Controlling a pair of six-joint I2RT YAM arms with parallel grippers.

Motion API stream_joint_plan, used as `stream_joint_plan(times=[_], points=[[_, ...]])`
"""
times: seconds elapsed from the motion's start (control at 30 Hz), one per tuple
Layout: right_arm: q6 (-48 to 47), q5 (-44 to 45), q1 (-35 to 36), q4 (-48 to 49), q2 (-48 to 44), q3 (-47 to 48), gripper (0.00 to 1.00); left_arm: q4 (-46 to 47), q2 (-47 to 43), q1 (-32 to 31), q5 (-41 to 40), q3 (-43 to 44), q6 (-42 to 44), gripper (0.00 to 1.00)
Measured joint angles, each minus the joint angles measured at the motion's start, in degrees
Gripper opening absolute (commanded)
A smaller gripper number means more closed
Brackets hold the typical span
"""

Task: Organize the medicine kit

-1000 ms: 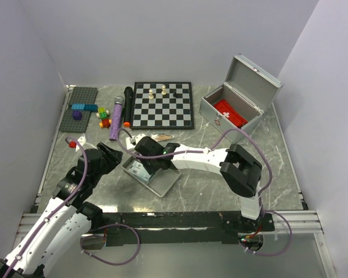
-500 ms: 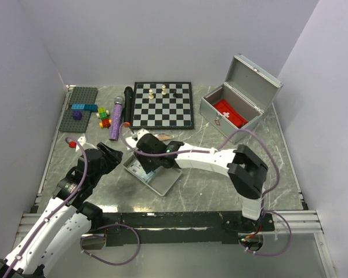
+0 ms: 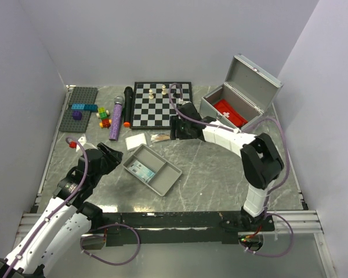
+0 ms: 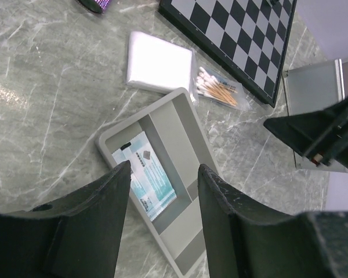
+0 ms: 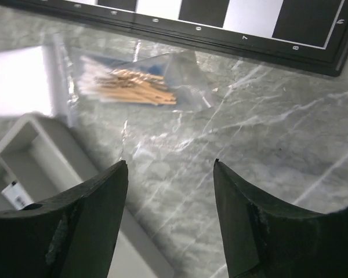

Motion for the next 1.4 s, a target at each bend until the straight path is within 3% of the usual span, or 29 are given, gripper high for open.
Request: stream_joint_plan(times=[0.27,0.53,0.7,0.97,1.2,1.4], points=[[1.5,-3.6,-1.8,0.3,9.9,4.7,0.72,0.1,0.2,0.0,0.0,-0.7,0.0,0.54],[2.4,-5.5,-3.6,1.4,13.9,8.0,0.7,0.3,1.2,0.0,0.0,-0.7,0.0,0.54],[2.6,-6.6,-3.9,2.7,15.6,9.9,0.51,0.4,1.9,0.1,0.1,-0.7,0.0,0.54],[3.7,-8.7,-4.0,4.0,17.3,10.3,0.0,0.4,1.7,0.1,0.2,-0.9,0.0,0.54],[4.7,-9.0,-3.8,8.0,10.0,-0.3,0.0,0.4,1.1,0.1,0.2,-1.3,-0.1,0.54],[3.8,-7.7,-1.3,9.5,-5.2,-7.5,0.0,0.4,0.2,0.0,0.7,-1.4,-0.2,0.54]])
